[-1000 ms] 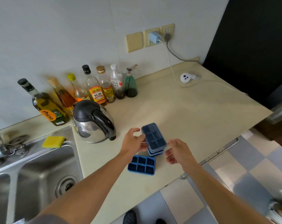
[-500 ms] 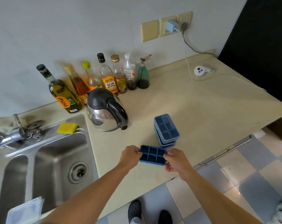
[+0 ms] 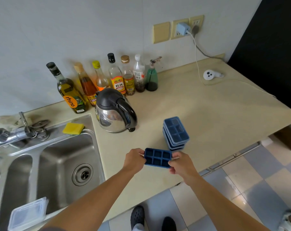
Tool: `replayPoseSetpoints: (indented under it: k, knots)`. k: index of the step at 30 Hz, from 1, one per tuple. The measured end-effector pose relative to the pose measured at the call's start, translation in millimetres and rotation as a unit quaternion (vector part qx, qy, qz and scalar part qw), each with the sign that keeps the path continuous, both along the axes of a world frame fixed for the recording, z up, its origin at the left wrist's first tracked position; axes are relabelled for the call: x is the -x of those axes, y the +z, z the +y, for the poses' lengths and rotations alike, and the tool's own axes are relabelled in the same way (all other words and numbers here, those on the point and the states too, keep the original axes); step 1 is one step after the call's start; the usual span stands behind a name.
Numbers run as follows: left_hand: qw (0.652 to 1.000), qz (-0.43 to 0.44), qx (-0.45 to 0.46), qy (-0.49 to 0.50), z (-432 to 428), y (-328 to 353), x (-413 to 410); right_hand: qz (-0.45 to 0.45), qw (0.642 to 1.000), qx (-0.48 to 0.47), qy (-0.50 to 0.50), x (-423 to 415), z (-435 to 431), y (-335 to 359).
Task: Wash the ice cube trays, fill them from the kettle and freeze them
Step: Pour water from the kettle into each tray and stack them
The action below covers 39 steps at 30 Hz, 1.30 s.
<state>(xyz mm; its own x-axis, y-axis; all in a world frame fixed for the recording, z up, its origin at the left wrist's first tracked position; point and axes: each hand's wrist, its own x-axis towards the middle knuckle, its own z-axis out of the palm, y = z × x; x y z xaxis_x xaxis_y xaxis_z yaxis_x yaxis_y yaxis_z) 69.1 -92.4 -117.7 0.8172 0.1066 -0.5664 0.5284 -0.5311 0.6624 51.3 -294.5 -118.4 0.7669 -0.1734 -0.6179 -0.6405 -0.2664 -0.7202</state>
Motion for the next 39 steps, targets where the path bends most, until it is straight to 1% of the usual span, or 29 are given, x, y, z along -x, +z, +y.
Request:
replayPoseSetpoints:
  k: [4,6,9,12,17,20,22,28,32,36,39]
  knots:
    - [1.0,0.001,0.022,0.003,0,6,-1,-0.006,0.999,-0.038,-0.002,0,-1,10]
    - [1.0,0.0,0.019,-0.002,-1,10,-1,-0.005,0.999,-0.039,0.012,1,0,18]
    - [1.0,-0.007,0.017,-0.005,-3,16,1,-0.013,0.998,0.009,0.06,5,5,27]
    - [0.999,-0.018,0.035,0.023,2,24,5,-0.039,0.992,0.07,0.099,9,11,34]
    - [0.995,-0.023,0.049,0.087,33,39,20,-0.081,0.977,0.098,0.174,6,35,50]
    - [0.99,-0.029,0.058,0.129,63,49,32,-0.112,0.965,0.087,0.222,3,65,61]
    - [0.987,-0.023,0.069,0.14,86,50,36,-0.127,0.964,0.072,0.224,2,89,65]
    - [0.982,-0.011,0.084,0.168,179,40,43,-0.137,0.952,0.067,0.264,-2,176,57]
    - [0.976,0.033,0.1,0.193,255,18,50,-0.112,0.948,0.059,0.291,-2,254,35]
    - [0.976,0.082,0.081,0.187,318,-17,54,-0.087,0.949,0.059,0.296,1,324,-4]
    - [0.973,0.117,0.075,0.187,349,-45,50,-0.045,0.953,0.042,0.298,1,356,-33]
